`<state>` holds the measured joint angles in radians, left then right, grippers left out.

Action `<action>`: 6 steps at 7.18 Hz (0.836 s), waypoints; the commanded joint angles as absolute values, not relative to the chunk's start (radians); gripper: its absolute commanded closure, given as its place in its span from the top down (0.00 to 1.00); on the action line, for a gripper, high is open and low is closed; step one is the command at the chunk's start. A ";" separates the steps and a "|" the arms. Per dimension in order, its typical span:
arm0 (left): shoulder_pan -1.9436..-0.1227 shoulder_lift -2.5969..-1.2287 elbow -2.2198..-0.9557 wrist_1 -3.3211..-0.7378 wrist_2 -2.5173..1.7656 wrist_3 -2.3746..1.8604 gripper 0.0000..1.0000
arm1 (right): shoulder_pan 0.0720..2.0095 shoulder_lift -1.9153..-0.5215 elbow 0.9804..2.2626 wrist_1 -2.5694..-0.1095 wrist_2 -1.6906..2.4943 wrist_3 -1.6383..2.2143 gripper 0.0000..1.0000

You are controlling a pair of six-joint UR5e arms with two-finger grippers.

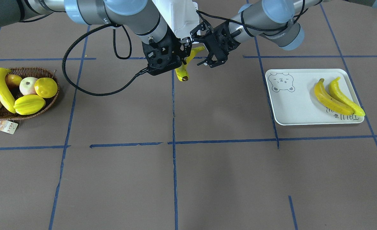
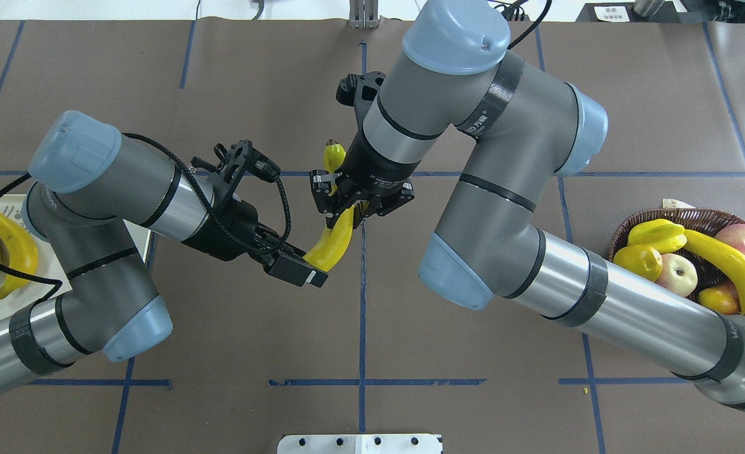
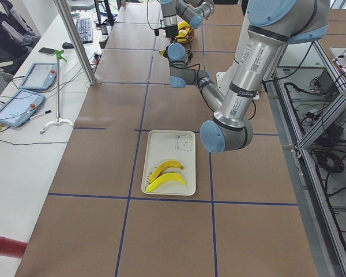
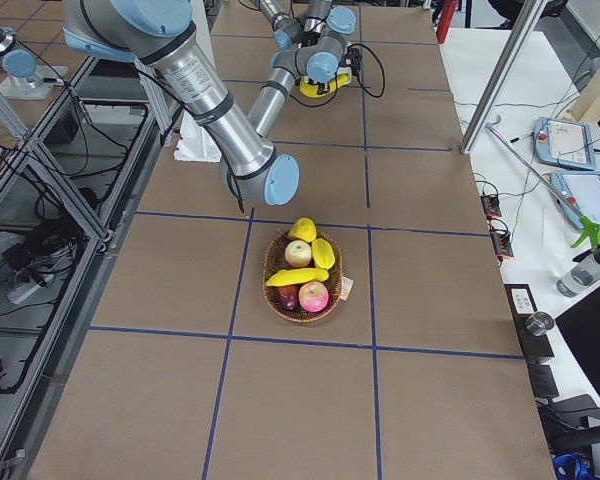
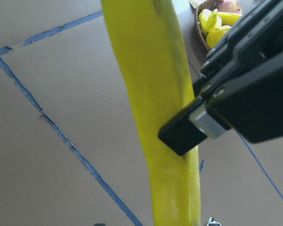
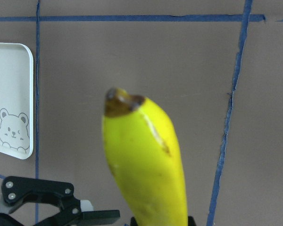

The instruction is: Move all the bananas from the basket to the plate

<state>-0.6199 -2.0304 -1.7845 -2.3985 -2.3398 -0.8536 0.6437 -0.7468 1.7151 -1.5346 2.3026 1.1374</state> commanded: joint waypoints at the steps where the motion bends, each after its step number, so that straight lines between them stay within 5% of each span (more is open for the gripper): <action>1: -0.618 -2.031 -1.787 -2.404 -2.356 -0.854 0.46 | 0.638 -0.747 1.717 -1.528 2.303 1.138 0.04; 3: -0.618 -2.029 -1.787 -2.404 -2.356 -0.854 0.18 | 0.635 -0.749 1.717 -1.526 2.303 1.138 0.08; 4: -0.620 -2.028 -1.789 -2.404 -2.355 -0.864 0.00 | 0.635 -0.749 1.717 -1.526 2.303 1.140 0.30; 5: -0.618 -2.026 -1.793 -2.404 -2.355 -0.909 0.00 | 0.635 -0.749 1.717 -1.526 2.303 1.138 0.82; 6: -0.618 -2.025 -1.795 -2.404 -2.355 -0.919 0.00 | 0.635 -0.749 1.718 -1.526 2.303 1.138 1.00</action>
